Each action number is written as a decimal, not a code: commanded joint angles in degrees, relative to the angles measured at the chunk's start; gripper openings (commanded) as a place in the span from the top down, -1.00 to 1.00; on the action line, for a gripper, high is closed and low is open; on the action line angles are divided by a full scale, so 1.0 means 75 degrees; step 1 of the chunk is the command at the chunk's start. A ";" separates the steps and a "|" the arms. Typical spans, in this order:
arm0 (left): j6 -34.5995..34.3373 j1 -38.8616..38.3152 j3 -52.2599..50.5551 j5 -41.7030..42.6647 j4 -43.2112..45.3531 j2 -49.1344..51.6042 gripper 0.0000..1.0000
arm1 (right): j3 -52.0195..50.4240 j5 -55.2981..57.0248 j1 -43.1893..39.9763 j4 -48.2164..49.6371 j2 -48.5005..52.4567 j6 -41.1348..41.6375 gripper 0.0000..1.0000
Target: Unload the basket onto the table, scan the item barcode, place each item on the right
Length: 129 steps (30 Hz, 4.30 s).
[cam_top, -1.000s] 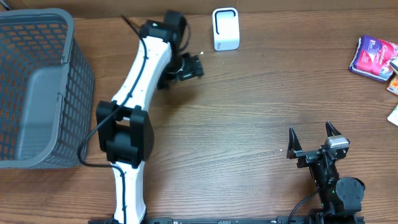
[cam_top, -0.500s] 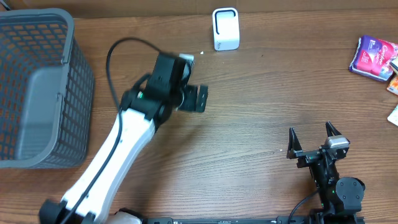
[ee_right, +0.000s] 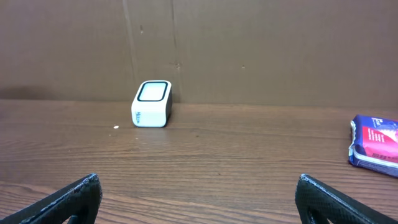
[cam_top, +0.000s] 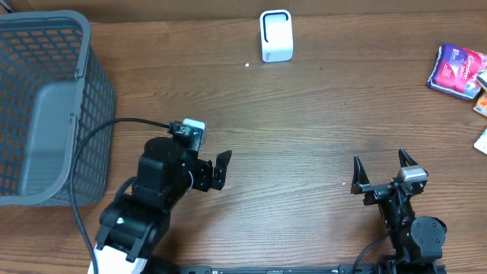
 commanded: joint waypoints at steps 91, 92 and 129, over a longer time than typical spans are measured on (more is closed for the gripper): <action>0.0396 0.2917 -0.6368 -0.0414 0.4546 -0.6487 -1.00 | -0.0082 0.0070 -0.0044 0.0038 -0.0076 0.0017 -1.00; 0.0399 0.2917 -0.6368 -0.0423 0.4543 -0.6487 -1.00 | -0.0082 0.0070 -0.0044 0.0038 -0.0076 0.0017 -1.00; 0.0682 0.2891 -0.6368 -0.0504 0.4581 -0.6481 -1.00 | -0.0082 0.0070 -0.0044 0.0038 -0.0076 0.0017 -1.00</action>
